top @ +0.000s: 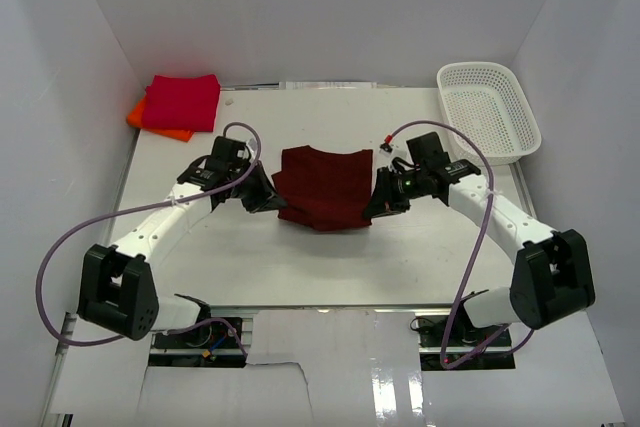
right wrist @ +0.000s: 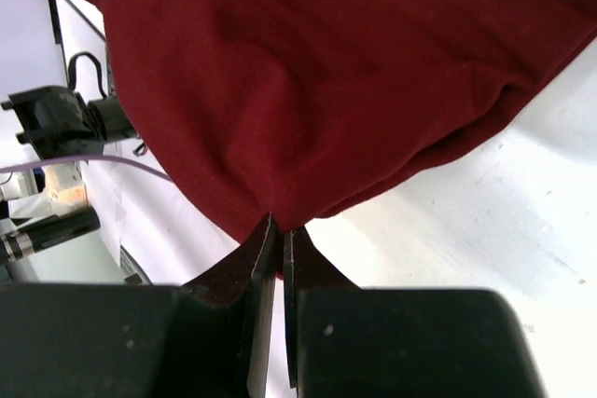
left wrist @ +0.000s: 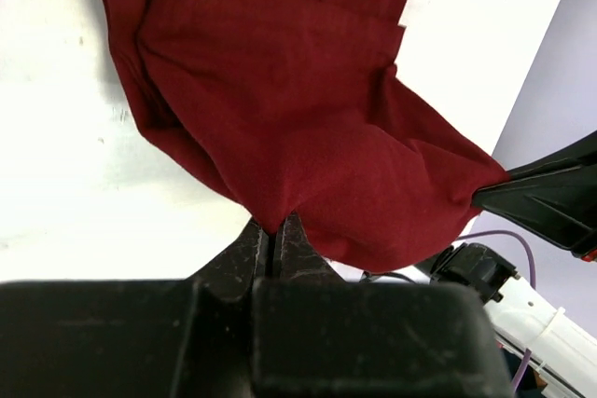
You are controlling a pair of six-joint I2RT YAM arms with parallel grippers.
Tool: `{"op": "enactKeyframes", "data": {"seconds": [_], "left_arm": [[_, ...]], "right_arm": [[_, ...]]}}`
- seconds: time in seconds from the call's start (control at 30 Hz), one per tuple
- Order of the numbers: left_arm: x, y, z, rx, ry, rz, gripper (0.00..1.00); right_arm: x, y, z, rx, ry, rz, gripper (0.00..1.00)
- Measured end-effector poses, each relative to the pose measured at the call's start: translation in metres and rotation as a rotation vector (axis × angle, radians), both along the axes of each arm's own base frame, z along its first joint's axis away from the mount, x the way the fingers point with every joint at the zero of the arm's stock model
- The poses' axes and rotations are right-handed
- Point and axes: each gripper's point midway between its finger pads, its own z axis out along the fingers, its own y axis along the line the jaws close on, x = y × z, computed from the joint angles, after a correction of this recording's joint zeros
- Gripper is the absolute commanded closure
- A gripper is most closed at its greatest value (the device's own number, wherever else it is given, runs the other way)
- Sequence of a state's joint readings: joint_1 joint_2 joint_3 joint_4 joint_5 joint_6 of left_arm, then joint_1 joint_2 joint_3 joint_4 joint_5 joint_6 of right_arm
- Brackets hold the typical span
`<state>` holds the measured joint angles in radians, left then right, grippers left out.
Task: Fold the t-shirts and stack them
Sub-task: Fold the long partially folded tshirt into a neat square
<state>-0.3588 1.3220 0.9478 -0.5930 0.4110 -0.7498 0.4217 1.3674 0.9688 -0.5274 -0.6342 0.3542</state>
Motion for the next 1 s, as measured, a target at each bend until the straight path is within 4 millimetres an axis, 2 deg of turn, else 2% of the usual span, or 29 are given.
{"op": "enactKeyframes", "data": {"seconds": [0.23, 0.53, 0.73, 1.0], "left_arm": [[0.044, -0.004, 0.011, 0.000, -0.029, -0.007, 1.00], [0.090, -0.013, 0.002, -0.010, -0.007, -0.013, 1.00], [0.110, -0.017, -0.006, -0.010, 0.000, -0.008, 1.00], [0.132, -0.020, 0.006, -0.019, -0.044, -0.004, 1.00]], "right_arm": [[0.046, 0.003, 0.014, -0.003, -0.044, -0.016, 0.92], [0.077, -0.002, 0.002, -0.024, -0.015, -0.038, 0.92], [0.100, -0.003, -0.004, -0.027, -0.005, -0.053, 0.92], [0.127, -0.004, -0.010, -0.026, -0.005, -0.065, 0.92]]}}
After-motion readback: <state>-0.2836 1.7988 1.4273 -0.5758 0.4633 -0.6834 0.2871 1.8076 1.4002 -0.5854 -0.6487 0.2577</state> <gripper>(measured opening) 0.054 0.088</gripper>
